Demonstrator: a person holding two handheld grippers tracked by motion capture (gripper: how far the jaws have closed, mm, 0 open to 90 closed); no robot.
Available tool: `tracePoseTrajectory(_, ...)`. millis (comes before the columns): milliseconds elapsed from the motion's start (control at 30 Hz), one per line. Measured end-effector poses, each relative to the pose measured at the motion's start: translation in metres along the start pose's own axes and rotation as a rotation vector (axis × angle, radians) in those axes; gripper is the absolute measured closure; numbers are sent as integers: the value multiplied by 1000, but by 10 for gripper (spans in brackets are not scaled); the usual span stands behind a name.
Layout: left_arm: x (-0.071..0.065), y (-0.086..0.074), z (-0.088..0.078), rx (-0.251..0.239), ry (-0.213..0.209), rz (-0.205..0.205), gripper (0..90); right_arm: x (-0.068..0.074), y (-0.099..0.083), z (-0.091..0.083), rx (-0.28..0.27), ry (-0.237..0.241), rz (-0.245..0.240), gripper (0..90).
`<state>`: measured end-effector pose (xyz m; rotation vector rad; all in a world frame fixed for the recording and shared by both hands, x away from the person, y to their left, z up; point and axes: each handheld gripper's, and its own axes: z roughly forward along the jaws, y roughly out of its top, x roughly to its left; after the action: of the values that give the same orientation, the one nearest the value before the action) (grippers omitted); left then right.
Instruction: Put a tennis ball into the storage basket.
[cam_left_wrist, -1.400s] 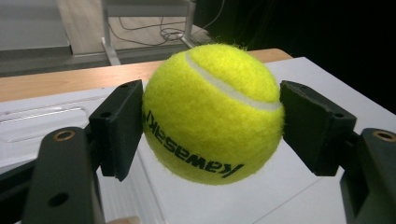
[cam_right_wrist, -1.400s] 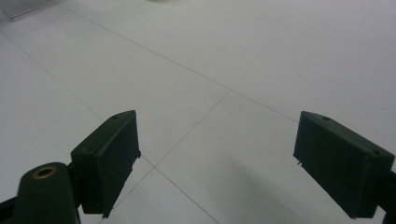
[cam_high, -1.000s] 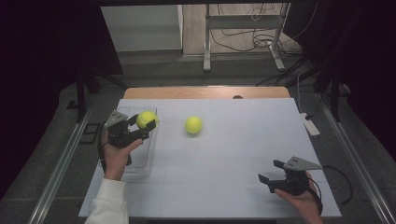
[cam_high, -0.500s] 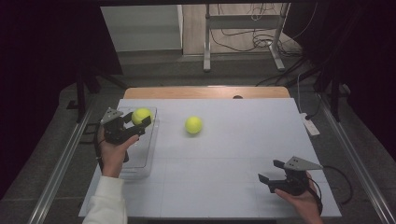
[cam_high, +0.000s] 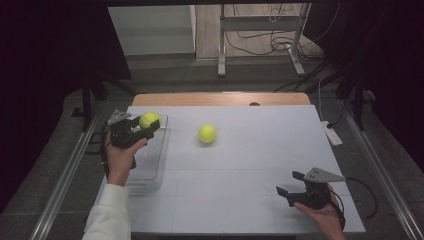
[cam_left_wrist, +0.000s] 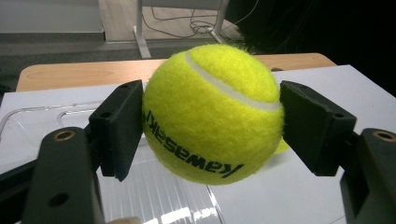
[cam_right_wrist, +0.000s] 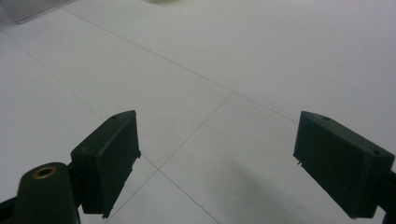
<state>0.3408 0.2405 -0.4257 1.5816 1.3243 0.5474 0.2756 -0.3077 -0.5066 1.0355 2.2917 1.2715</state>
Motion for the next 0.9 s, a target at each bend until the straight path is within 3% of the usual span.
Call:
tracePoseTrajectory(467, 12, 1, 1, 20, 31, -19, 265, 0, 0, 0, 0, 0, 3, 144)
tracePoseTrajectory(900, 15, 7, 5, 42, 60, -4, 265, 0, 0, 0, 0, -3, 2, 144)
